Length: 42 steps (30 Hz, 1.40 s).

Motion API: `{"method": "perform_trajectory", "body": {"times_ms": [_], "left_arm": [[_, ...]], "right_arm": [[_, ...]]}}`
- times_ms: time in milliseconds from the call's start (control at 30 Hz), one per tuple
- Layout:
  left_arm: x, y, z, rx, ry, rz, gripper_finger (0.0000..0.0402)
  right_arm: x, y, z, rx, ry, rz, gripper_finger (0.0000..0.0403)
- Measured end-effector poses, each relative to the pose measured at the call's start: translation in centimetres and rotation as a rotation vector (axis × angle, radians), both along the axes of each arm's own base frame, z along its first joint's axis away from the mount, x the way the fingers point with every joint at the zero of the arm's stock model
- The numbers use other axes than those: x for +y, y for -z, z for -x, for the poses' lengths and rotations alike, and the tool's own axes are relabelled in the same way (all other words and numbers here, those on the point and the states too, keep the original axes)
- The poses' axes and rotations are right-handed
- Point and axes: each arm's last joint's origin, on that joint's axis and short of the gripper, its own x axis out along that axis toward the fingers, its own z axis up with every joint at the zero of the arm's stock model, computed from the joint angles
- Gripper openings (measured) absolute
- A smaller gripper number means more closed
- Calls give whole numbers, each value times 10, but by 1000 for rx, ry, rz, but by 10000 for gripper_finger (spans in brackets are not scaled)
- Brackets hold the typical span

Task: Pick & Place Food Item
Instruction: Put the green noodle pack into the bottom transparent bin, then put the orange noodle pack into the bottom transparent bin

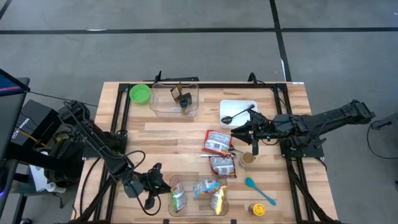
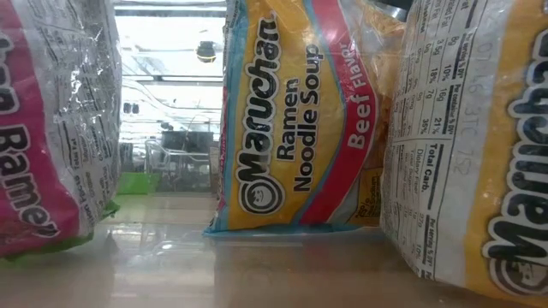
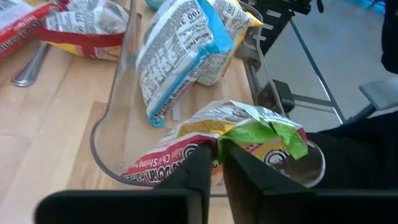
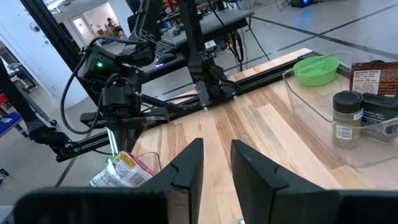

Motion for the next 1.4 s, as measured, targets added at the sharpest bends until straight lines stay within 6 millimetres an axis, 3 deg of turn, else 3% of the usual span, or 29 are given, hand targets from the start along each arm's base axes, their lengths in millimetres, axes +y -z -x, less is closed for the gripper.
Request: {"method": "perform_trajectory", "body": {"times_ms": [300,800,1100,1233,1400], "left_arm": [[3,-6,3,0,10,4,91],[16,-37,13,-136,44,-84,99],[45,-67,20,-330,-345,-435,99],[59,-68,14,-326,-520,-522,99],[75,-64,0,-280,-575,-558,99]], "right_arm": [[0,0,0,0,0,0,77],[0,0,0,0,0,0,77],[0,0,0,2,-4,37,77],[0,0,0,3,-7,74,77],[0,1,0,11,-17,135,77]]}}
